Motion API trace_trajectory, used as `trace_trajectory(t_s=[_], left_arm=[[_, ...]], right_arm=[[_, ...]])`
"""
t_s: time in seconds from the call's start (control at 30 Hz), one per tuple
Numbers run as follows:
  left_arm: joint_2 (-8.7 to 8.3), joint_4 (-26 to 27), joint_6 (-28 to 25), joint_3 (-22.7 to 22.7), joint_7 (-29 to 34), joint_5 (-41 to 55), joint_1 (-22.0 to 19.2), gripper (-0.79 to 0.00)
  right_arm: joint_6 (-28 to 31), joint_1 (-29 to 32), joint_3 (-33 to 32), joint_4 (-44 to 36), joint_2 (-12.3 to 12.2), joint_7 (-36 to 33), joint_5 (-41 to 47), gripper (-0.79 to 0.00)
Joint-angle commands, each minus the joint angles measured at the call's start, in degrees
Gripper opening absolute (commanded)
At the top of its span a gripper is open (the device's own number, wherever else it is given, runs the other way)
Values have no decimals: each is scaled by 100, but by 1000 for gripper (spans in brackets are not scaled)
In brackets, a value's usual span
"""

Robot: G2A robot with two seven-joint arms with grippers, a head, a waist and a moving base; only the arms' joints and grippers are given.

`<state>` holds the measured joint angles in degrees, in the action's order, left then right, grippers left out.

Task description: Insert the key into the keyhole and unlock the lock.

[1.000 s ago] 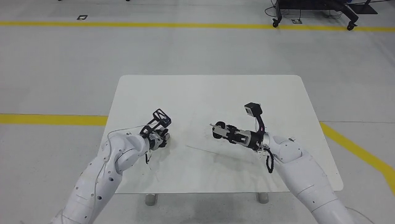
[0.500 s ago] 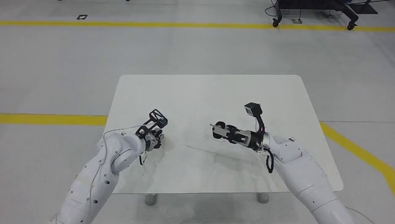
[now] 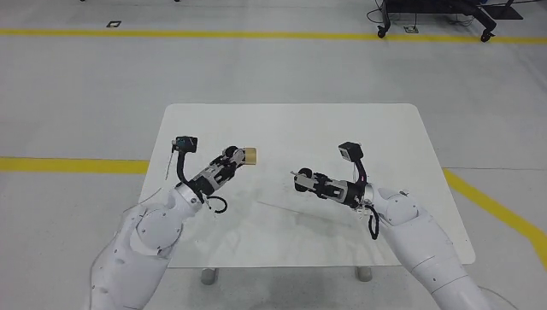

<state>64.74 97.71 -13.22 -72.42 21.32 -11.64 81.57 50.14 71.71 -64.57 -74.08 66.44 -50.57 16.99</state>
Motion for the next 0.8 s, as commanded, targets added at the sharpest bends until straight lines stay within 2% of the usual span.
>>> trace_trajectory(t_s=[0.0, 0.17, 0.33, 0.5, 0.77], left_arm=[[65, -225, 227, 38, 70, 1549, -64, -785], [167, -824, 1004, 239, 548, 3011, -356, -785], [245, -1105, 1270, 256, 866, 4178, -541, -785], [259, -1264, 1267, 205, 1107, 4476, -614, -785], [286, -1335, 1255, 253, 1389, 4709, -644, -785]], right_arm=[[0, 0, 0, 0, 0, 0, 0, -785], [-47, -164, 262, -153, 113, 699, -475, -785], [-248, -593, 747, 182, 292, 1163, -803, -785], [-272, -970, 1200, 465, 463, 1306, -837, -785], [248, -1304, 1541, 858, 658, 1637, -810, -785]])
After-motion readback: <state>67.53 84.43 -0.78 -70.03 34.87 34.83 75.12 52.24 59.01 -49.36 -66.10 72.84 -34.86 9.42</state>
